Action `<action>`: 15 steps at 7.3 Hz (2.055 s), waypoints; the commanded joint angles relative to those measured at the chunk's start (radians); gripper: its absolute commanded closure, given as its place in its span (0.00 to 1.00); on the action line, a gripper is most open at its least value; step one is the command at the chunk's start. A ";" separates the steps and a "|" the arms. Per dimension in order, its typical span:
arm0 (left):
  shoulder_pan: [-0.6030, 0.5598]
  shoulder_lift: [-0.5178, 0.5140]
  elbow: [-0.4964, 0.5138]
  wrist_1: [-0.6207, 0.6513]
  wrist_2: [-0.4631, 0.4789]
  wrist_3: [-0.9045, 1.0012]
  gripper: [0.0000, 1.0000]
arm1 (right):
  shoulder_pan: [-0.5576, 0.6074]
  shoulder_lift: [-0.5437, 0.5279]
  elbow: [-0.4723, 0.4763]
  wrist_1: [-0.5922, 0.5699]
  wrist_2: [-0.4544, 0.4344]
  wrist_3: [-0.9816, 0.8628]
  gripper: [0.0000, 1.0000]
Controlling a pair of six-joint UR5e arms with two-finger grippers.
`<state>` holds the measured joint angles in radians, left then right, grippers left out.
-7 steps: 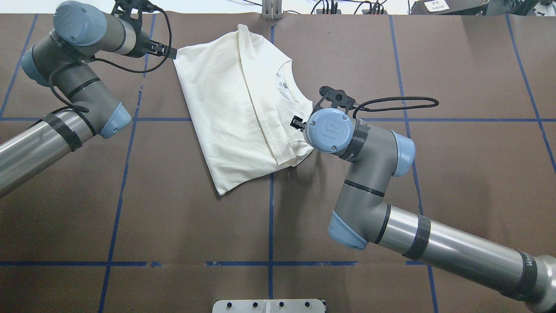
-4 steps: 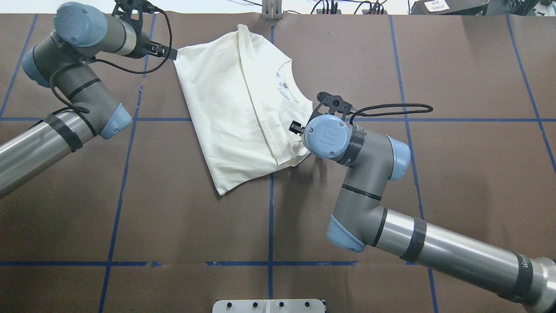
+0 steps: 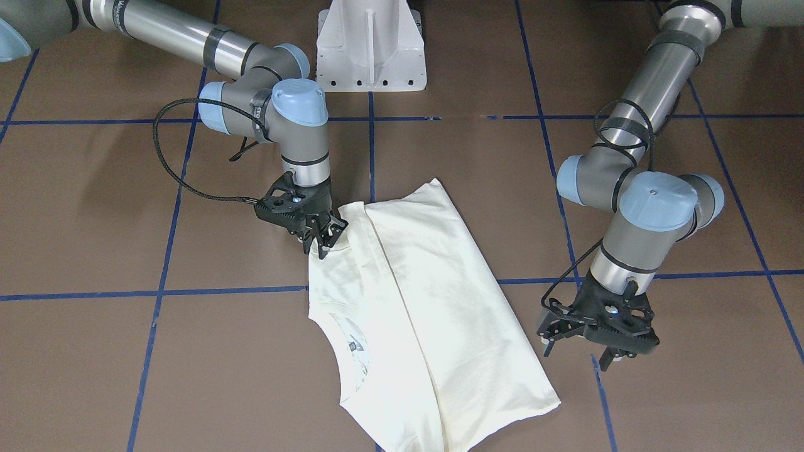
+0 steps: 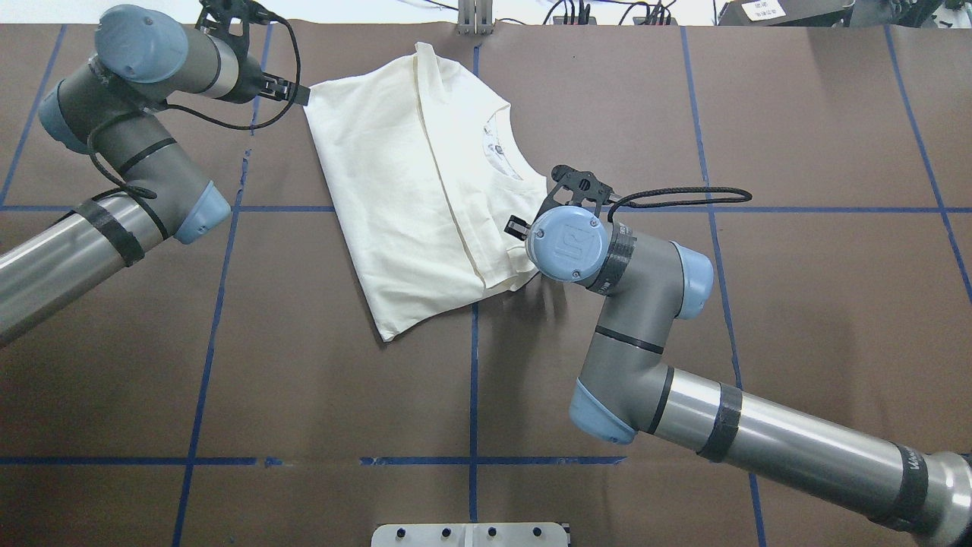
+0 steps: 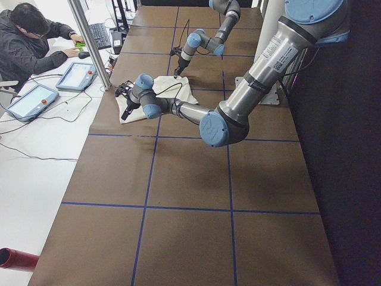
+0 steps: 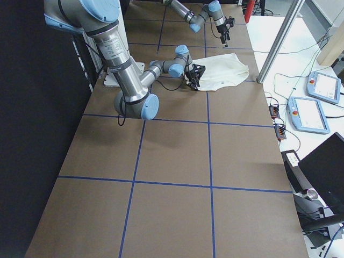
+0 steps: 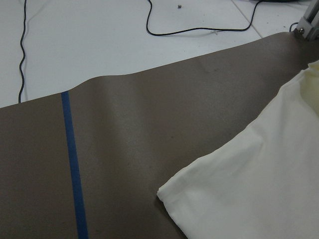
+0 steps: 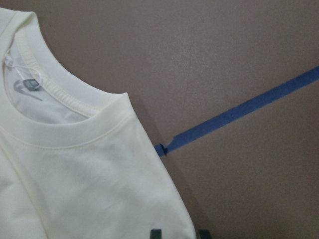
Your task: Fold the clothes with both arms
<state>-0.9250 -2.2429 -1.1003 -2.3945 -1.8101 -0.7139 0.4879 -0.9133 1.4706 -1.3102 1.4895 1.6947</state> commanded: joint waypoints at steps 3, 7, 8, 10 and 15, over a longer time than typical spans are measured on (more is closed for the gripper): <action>0.000 -0.001 -0.003 -0.002 0.000 -0.006 0.00 | 0.001 -0.031 0.097 -0.014 -0.002 0.002 1.00; 0.000 -0.003 -0.015 0.000 0.000 -0.007 0.00 | -0.196 -0.251 0.356 -0.041 -0.158 0.045 1.00; 0.000 -0.003 -0.015 0.000 0.000 -0.007 0.00 | -0.198 -0.265 0.361 -0.043 -0.160 0.030 0.02; 0.000 -0.003 -0.015 0.000 0.000 -0.007 0.00 | -0.195 -0.271 0.417 -0.056 -0.152 -0.191 0.00; 0.000 -0.001 -0.019 0.000 0.000 -0.009 0.00 | -0.206 -0.101 0.371 -0.204 -0.172 -0.686 0.00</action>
<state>-0.9250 -2.2444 -1.1197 -2.3946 -1.8101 -0.7213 0.2893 -1.0659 1.8790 -1.5072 1.3334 1.1315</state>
